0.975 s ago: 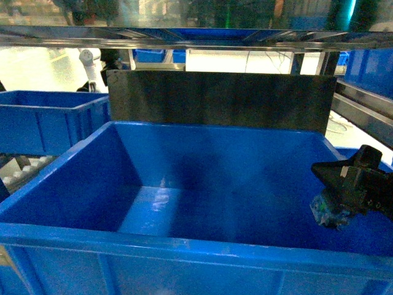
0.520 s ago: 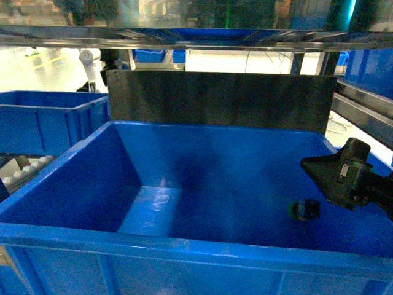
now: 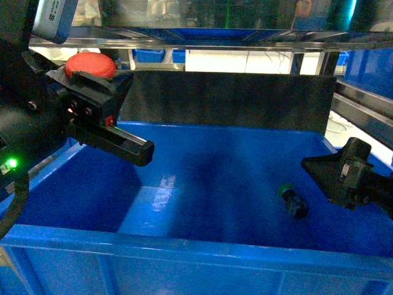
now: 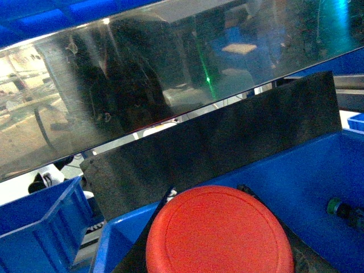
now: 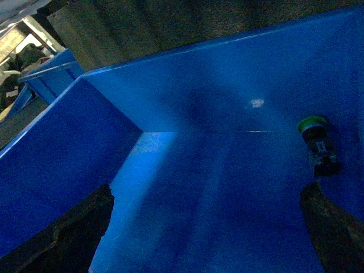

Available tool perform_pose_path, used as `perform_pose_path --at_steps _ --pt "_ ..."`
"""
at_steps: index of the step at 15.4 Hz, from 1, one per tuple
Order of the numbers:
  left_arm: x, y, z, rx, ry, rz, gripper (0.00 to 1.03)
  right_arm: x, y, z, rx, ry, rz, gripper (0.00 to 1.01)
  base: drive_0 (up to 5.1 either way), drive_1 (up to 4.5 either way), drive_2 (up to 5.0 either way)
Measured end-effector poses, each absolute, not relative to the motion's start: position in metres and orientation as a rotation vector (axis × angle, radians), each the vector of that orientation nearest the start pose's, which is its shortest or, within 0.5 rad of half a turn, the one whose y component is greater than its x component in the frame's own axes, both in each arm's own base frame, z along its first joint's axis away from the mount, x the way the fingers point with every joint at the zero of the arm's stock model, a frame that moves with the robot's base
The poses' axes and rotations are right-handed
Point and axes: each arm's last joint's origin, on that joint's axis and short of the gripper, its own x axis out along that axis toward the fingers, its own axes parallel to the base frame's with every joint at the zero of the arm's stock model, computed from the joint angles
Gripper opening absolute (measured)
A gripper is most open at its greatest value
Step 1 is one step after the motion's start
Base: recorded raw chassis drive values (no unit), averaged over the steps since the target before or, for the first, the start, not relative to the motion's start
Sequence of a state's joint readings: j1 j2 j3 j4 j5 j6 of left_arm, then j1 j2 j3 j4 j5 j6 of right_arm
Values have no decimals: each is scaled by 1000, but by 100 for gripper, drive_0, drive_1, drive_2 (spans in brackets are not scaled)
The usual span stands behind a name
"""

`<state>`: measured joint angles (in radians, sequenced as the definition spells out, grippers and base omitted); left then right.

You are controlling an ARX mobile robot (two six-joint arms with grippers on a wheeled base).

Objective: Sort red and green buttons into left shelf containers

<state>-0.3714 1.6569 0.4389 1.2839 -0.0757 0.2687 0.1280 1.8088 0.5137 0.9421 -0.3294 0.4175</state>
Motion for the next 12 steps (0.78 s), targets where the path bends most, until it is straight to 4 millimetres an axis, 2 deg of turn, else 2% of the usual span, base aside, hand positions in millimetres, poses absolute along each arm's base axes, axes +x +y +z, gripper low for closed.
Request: perform_pose_path --at_steps 7,12 --pt "264 -103 163 256 -103 -293 25 292 47 108 442 444 372 98 0 0 0" --pt "299 -135 143 305 -30 -326 25 292 47 108 442 442 374 98 0 0 0"
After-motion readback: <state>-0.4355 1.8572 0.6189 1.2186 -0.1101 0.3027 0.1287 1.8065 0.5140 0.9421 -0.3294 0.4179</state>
